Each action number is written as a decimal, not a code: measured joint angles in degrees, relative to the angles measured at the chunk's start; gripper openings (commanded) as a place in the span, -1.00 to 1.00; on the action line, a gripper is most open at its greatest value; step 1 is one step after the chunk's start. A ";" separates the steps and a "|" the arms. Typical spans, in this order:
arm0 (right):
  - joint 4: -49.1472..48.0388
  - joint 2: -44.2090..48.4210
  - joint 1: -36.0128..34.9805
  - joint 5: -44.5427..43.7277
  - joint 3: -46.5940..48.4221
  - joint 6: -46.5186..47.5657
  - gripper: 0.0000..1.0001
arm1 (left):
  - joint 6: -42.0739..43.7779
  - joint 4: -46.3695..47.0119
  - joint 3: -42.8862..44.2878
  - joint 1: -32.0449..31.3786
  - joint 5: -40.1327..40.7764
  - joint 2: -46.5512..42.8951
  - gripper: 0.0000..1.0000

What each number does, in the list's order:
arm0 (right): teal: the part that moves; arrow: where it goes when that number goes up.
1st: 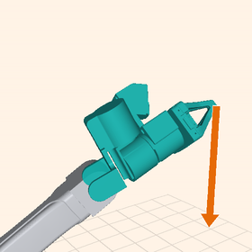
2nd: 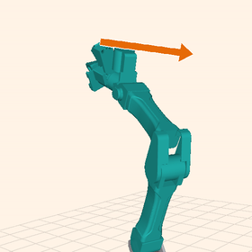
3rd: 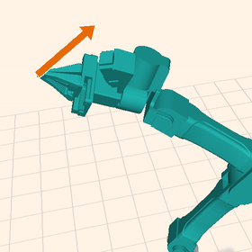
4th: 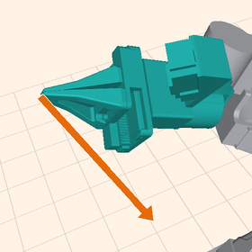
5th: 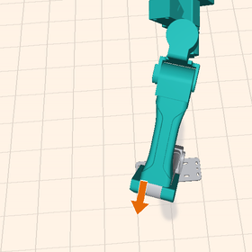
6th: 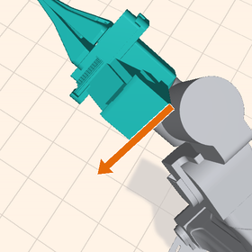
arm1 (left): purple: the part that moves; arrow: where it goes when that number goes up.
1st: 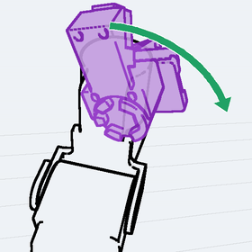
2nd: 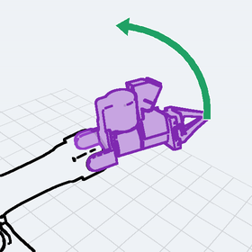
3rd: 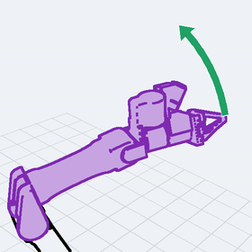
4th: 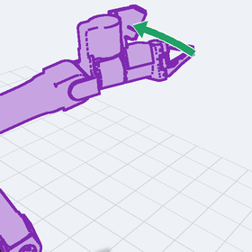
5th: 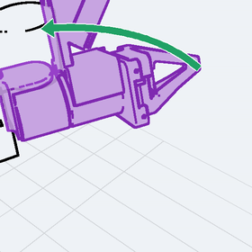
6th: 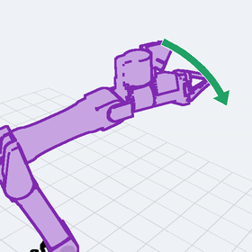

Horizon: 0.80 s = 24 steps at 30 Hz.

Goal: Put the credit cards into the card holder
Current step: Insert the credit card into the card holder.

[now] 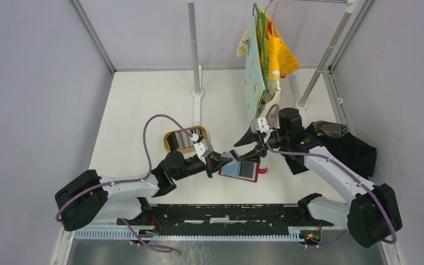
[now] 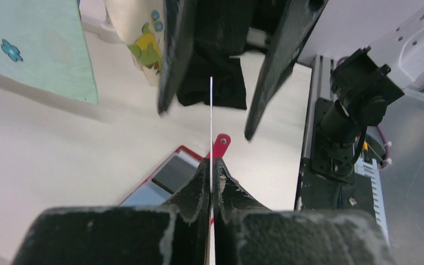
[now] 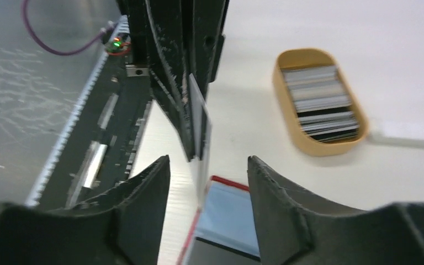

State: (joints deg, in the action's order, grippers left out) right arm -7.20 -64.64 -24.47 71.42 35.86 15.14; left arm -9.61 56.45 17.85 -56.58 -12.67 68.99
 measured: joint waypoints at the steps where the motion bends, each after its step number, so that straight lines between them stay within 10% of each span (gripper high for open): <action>1: 6.88 -0.26 -0.09 -0.81 2.89 6.10 0.45 | 0.35 -2.95 0.11 0.20 -0.20 -1.22 -0.96; 9: 29.70 1.25 -0.17 -4.20 8.11 36.50 0.94 | 3.72 -26.45 6.84 1.88 -6.54 -5.97 -0.96; 24: 26.12 -1.57 -0.94 -4.59 5.09 27.58 0.04 | 10.27 -49.20 18.67 1.92 -8.48 2.99 -0.96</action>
State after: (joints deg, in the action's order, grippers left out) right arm 18.92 -66.22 -25.41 66.83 40.95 42.72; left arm 0.67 7.25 36.51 -54.65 -21.15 71.99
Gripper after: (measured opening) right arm 0.582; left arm 0.036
